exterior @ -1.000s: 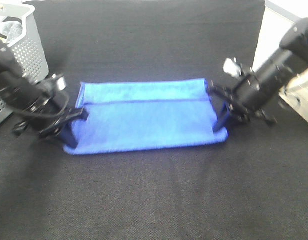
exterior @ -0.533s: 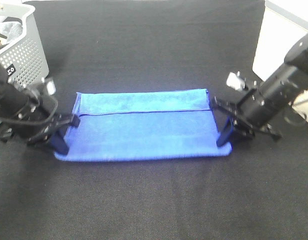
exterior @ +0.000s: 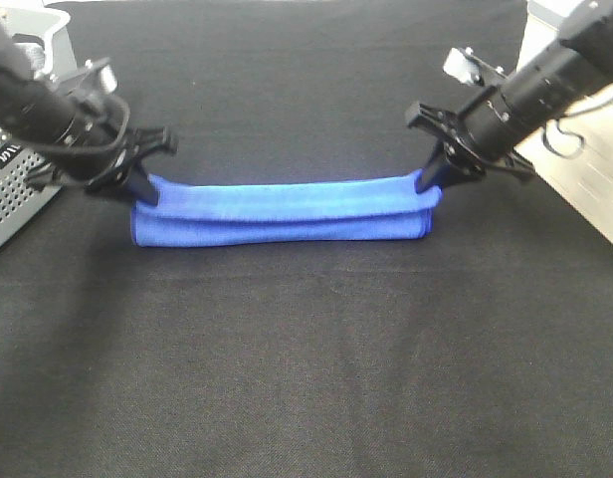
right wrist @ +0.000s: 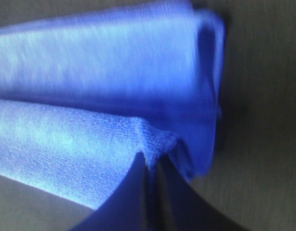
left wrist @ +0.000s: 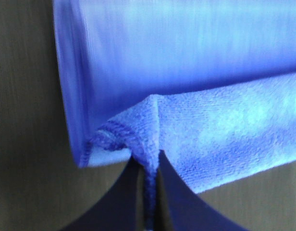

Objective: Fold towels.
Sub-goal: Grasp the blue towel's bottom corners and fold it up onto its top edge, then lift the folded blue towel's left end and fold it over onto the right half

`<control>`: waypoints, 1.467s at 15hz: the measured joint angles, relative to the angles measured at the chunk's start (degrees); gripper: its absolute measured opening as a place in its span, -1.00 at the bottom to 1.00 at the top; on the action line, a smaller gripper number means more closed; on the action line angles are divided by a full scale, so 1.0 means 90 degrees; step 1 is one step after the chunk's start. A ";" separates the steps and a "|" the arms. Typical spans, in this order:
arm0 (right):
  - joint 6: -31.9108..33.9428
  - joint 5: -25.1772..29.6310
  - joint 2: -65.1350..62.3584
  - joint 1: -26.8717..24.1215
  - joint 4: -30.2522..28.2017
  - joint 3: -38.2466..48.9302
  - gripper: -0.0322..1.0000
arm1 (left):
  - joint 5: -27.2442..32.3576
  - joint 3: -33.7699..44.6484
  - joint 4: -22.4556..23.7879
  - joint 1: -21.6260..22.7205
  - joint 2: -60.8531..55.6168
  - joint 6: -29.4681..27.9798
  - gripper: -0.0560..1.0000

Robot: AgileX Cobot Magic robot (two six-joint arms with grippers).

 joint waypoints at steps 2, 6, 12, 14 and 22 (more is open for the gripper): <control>0.0153 0.0083 0.0471 0.0000 -0.0134 -0.0649 -0.94 | -0.0006 -0.0630 0.0191 0.0057 0.0382 -0.0051 -0.87; 0.0465 0.0089 0.1248 0.0000 -0.0363 -0.1592 -0.94 | -0.0006 -0.1439 0.0350 0.0070 0.1057 -0.0070 -0.87; 0.0490 -0.0057 0.1458 0.0000 -0.0363 -0.1706 0.02 | -0.0153 -0.1566 0.0369 0.0070 0.1401 -0.0089 -0.02; 0.0490 0.0006 0.1458 -0.0006 -0.0363 -0.1706 0.22 | -0.0166 -0.1566 0.0401 0.0070 0.1401 -0.0089 0.27; 0.0961 0.0567 0.1095 -0.0006 -0.0936 -0.1706 0.39 | 0.0038 -0.1572 0.0929 0.0134 0.1522 -0.0643 0.58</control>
